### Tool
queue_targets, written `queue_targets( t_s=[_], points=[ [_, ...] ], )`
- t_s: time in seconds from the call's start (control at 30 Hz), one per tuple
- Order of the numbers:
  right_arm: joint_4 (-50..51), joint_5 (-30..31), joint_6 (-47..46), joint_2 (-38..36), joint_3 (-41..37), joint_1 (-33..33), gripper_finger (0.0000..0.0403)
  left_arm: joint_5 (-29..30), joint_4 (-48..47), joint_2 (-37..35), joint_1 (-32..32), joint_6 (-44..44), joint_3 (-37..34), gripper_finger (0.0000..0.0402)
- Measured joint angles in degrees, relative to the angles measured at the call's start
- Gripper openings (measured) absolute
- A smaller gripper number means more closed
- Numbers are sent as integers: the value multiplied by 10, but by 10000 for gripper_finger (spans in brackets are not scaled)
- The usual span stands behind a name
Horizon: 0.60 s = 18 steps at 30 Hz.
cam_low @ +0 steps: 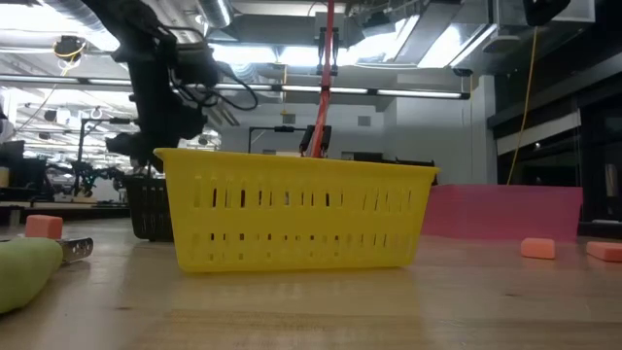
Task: Pick & Place School Supplies
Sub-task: Put the crayon box into the pink bin
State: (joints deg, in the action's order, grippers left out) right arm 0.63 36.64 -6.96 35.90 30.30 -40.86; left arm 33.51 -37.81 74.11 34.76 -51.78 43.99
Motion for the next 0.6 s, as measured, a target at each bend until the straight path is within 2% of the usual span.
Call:
queue_targets(
  t_s=[0.23,0.6],
  points=[
    [-12,0,4,0,0,0,150,-17,10,46,1,-11,0,140],
    [-11,0,3,0,0,0,150,-28,68,52,28,-49,0,141]
  ],
)
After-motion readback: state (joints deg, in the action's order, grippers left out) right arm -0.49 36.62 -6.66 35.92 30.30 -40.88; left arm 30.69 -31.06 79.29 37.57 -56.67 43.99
